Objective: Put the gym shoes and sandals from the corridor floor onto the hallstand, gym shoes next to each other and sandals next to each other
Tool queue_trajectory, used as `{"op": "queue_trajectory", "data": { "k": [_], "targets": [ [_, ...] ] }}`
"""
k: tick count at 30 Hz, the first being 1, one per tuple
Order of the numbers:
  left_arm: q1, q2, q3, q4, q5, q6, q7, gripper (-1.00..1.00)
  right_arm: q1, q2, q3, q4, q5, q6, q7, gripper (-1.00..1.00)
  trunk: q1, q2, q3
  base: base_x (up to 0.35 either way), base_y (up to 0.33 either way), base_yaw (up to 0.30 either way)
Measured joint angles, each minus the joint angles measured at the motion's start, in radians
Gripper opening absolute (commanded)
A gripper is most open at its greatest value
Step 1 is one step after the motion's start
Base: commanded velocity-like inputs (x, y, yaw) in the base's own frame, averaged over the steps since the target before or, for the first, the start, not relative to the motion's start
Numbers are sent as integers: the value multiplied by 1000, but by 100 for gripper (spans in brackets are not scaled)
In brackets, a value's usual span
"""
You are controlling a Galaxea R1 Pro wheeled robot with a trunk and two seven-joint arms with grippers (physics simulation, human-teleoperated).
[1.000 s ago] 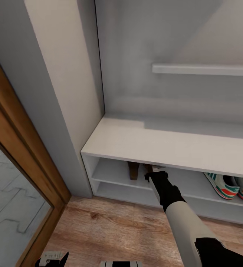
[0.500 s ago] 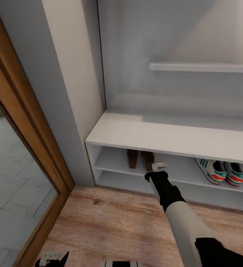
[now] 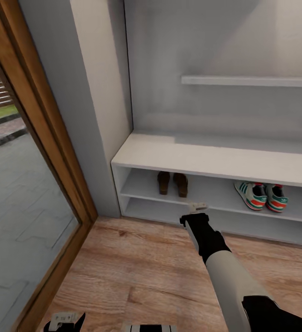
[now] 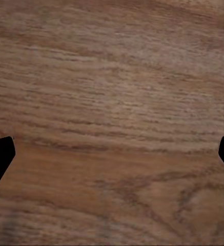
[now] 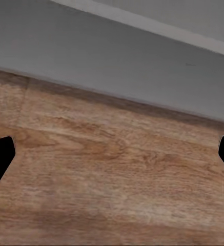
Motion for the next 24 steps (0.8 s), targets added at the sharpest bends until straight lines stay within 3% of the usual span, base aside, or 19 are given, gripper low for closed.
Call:
{"op": "queue_trajectory", "data": {
  "k": [14, 17, 19, 20, 24],
  "targets": [
    [0, 1, -1, 0, 0, 0, 1, 100, 3, 0, 1, 113, -3, -39, -1, 100, 0, 0, 0, -337, 0, 0],
    [0, 3, -1, 0, 0, 0, 1, 100, 8, 0, 1, 199, -1, -196, 2, 100, 0, 0, 0, -336, 0, 0],
    [0, 3, -1, 0, 1, 0, 1, 100, 12, 0, 1, 234, -1, -256, 3, 100, 0, 0, 0, -337, 0, 0],
    [0, 3, 0, 0, 3, -1, 1, 100, 21, -14, 1, 322, -3, -375, 5, 100, 0, 0, 0, -337, 0, 0],
    [0, 4, 2, 1, 5, -2, 1, 100, 26, -45, 1, 436, -1, -508, 7, 100, 0, 0, 0, -337, 0, 0]
  ]
}}
